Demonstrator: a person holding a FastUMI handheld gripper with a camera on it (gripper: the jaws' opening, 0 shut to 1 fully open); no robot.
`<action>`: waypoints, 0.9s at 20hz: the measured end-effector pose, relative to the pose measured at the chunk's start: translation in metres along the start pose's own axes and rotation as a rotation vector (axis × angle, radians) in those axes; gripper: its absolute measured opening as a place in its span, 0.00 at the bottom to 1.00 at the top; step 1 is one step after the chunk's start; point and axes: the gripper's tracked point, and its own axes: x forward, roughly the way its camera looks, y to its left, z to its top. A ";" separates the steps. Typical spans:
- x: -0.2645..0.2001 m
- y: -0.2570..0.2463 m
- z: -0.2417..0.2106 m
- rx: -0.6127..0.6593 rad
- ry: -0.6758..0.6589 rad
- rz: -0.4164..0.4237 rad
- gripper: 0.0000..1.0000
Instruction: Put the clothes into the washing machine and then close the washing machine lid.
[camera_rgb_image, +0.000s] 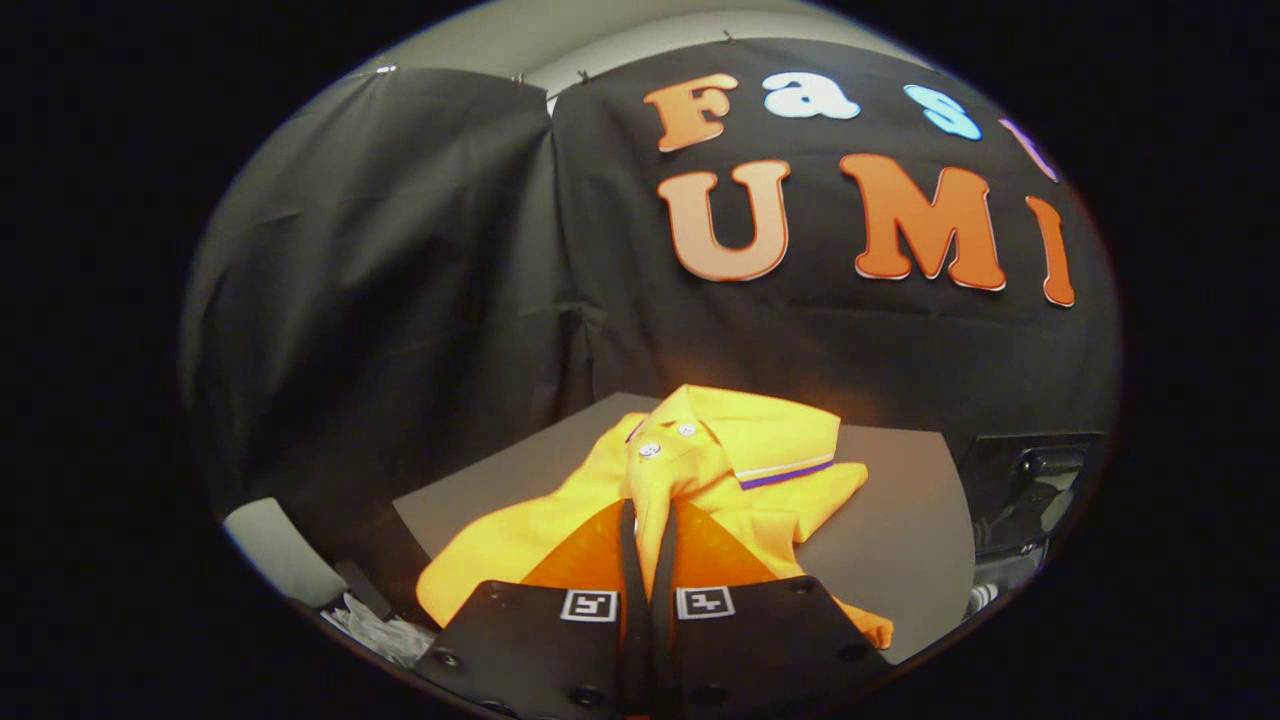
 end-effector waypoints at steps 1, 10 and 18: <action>-0.011 -0.002 0.009 0.003 -0.049 0.002 0.08; -0.132 -0.043 0.095 0.004 -0.310 -0.102 0.08; -0.230 -0.207 0.112 -0.126 -0.302 -0.342 0.08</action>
